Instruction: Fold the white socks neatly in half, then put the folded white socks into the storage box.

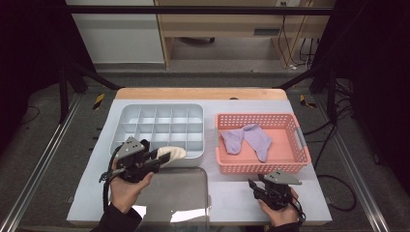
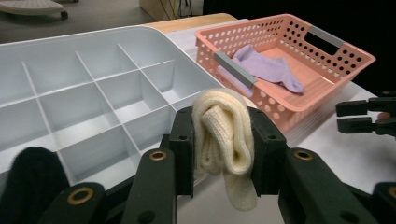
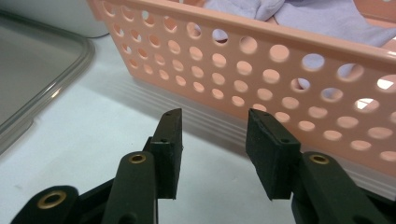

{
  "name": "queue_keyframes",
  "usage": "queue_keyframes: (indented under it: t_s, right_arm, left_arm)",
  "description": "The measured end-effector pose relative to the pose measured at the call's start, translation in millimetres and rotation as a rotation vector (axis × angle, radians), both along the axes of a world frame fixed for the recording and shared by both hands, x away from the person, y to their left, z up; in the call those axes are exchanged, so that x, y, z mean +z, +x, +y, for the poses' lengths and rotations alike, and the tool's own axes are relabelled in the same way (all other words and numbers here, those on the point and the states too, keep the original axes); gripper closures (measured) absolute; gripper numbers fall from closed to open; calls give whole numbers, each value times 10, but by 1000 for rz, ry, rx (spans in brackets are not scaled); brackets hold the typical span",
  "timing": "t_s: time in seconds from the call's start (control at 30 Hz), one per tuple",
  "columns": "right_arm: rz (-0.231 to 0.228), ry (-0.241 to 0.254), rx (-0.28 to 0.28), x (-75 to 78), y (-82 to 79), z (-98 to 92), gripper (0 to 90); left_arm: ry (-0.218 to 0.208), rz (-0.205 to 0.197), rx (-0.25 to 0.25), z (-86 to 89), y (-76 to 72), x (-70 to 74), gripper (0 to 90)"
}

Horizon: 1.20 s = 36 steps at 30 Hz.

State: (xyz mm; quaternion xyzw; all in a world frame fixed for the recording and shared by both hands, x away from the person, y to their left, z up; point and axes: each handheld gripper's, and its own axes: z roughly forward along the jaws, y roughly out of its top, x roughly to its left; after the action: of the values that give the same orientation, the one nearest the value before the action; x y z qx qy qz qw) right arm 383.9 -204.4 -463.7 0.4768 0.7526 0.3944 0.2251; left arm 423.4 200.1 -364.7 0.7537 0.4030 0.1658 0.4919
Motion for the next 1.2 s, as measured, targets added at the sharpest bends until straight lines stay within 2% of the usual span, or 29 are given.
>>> queue_keyframes:
  t_s: [0.4,0.63,0.9,0.97,1.07,1.2]
  right_arm:
    - [5,-16,5,-13,-13,10,558]
    - [11,-12,3,-13,-12,24,552]
    - [11,-11,8,-15,-10,16,550]
    - [10,-13,11,-19,-10,24,550]
    - [15,-9,9,-20,-15,35,551]
    - [20,-8,17,-31,-6,39,551]
  left_arm:
    - [3,4,88,249,186,63,658]
    - [26,22,130,364,335,40,658]
    - [34,42,153,411,446,-20,657]
    - [53,50,162,409,485,-50,657]
    - [58,56,167,399,508,-74,657]
    - [79,85,173,371,550,-124,658]
